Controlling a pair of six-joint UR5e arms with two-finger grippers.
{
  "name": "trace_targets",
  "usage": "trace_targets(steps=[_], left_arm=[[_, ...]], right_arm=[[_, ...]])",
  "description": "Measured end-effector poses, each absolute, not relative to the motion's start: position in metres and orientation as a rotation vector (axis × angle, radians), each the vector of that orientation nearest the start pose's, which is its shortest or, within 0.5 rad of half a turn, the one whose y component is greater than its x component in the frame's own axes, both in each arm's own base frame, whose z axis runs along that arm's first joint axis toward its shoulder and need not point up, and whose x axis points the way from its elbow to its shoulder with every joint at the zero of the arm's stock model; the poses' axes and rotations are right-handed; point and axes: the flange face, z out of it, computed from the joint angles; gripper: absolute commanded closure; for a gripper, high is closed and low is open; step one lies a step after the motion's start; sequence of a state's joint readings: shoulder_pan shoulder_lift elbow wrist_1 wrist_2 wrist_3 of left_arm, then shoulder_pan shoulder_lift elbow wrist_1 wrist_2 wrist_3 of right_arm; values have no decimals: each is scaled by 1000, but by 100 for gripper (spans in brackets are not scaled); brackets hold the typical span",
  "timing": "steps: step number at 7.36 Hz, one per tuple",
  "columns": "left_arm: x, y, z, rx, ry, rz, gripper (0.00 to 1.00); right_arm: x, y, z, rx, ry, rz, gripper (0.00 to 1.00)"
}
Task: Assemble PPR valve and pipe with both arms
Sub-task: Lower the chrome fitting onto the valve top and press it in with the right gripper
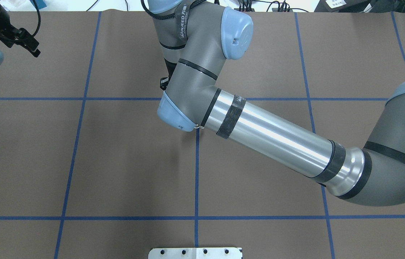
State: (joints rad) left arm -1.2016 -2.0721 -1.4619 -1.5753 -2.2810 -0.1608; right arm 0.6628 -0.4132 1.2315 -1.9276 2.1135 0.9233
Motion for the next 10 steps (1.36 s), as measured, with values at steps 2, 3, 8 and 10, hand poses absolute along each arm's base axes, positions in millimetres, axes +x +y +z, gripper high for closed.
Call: trace_targets(steps=[2,3,8,10], left_arm=[[185,-667,414,186,779,337,0],[185,-667,414,186,779,337,0],[185,-667,415,183,779,336,0],[185,-667,415,184,779,336,0]], right_arm=[[-569,-550,87,-133,-682,-116,100],[-570,-551,90,-125,-688,-118,100],[-572,-552,99,-120,-691,-121,100],[-574,-552,108,-112,-704,-122,100]])
